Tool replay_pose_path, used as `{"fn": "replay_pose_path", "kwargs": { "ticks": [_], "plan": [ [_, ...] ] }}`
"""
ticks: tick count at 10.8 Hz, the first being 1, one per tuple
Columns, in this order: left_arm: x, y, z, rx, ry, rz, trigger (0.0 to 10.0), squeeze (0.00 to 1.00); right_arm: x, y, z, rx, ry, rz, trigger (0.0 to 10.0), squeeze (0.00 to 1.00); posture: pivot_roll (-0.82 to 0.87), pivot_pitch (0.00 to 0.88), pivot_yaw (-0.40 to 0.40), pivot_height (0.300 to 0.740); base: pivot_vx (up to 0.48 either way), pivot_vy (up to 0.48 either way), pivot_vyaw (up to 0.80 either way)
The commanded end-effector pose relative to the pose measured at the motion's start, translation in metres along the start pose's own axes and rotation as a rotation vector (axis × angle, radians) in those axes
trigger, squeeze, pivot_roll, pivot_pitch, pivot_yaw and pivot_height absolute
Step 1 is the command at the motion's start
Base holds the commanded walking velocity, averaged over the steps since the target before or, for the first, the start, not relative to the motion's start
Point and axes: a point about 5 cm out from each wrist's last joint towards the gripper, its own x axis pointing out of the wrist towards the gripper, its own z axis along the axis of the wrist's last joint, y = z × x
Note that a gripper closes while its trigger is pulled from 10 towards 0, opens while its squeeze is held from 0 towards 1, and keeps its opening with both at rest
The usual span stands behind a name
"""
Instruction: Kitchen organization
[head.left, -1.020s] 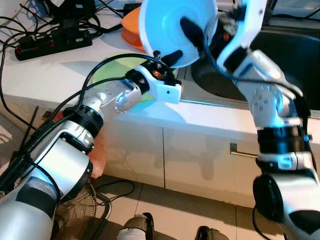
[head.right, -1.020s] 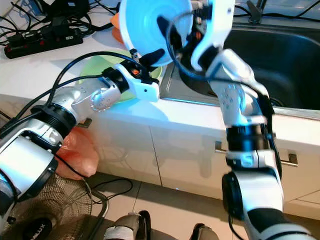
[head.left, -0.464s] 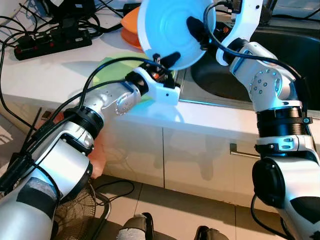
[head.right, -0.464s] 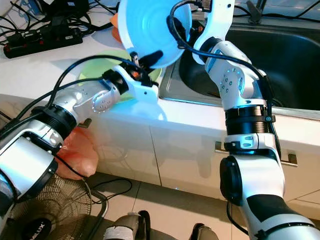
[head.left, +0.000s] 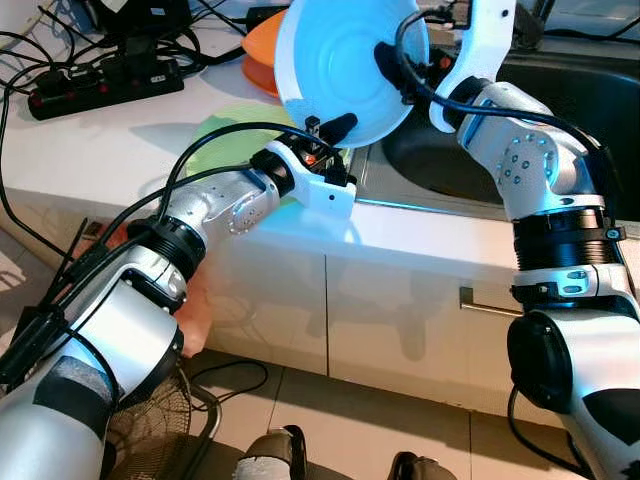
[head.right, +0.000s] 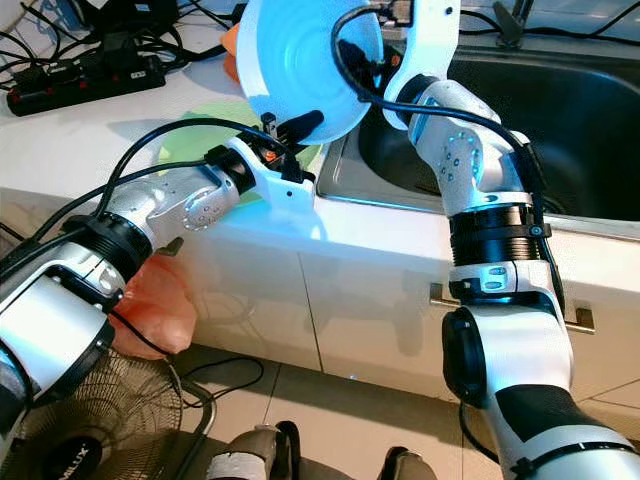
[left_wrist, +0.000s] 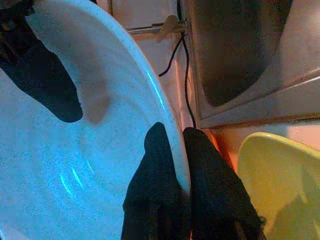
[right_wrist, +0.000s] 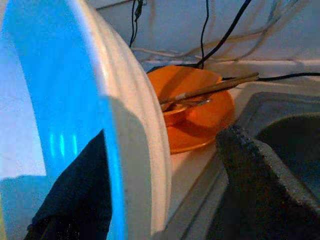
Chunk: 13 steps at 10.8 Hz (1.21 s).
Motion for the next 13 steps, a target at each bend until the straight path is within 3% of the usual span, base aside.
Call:
{"fn": "replay_pose_path", "kwargs": {
  "ticks": [1, 4, 6, 10, 11, 12, 13],
  "plan": [
    [-0.0038, 0.0039, -0.0057, 0.003, 0.013, 0.049, 0.0, 0.00, -0.0033, -0.0107, 0.0141, -0.022, -0.031, -0.060, 0.0, 0.00, 0.13, 0.124, 0.050, 0.740, 0.000, 0.000, 0.00],
    [-0.0062, 0.0014, -0.0089, 0.015, 0.027, 0.031, 0.4, 0.00, -0.0041, -0.0116, 0.0163, -0.059, -0.040, -0.075, 0.0, 0.00, 0.13, 0.124, 0.050, 0.740, 0.000, 0.000, 0.00],
    [-0.0057, 0.0016, -0.0082, 0.017, 0.025, 0.035, 2.5, 0.00, -0.0039, -0.0125, 0.0156, -0.063, -0.043, -0.086, 0.0, 0.00, 0.13, 0.121, 0.049, 0.740, 0.000, 0.000, 0.00],
    [-0.0044, 0.0027, -0.0065, 0.020, 0.018, 0.046, 4.0, 0.00, -0.0031, -0.0116, 0.0133, -0.059, -0.042, -0.077, 0.0, 0.00, 0.13, 0.121, 0.047, 0.740, 0.000, 0.000, 0.00],
    [-0.0038, 0.0019, -0.0049, 0.020, 0.013, 0.046, 6.2, 0.00, -0.0027, -0.0114, 0.0124, -0.058, -0.040, -0.074, 0.0, 0.00, 0.13, 0.123, 0.047, 0.740, 0.000, 0.000, 0.00],
    [-0.0036, 0.0010, -0.0042, 0.016, 0.012, 0.040, 9.4, 0.00, -0.0026, -0.0113, 0.0121, -0.056, -0.040, -0.073, 0.0, 0.00, 0.13, 0.123, 0.047, 0.740, 0.000, 0.000, 0.00],
    [-0.0033, 0.0017, -0.0040, 0.025, 0.011, 0.048, 10.0, 0.00, -0.0024, -0.0113, 0.0114, -0.054, -0.039, -0.072, 0.0, 0.00, 0.13, 0.123, 0.047, 0.740, 0.000, 0.000, 0.00]
  ]
}}
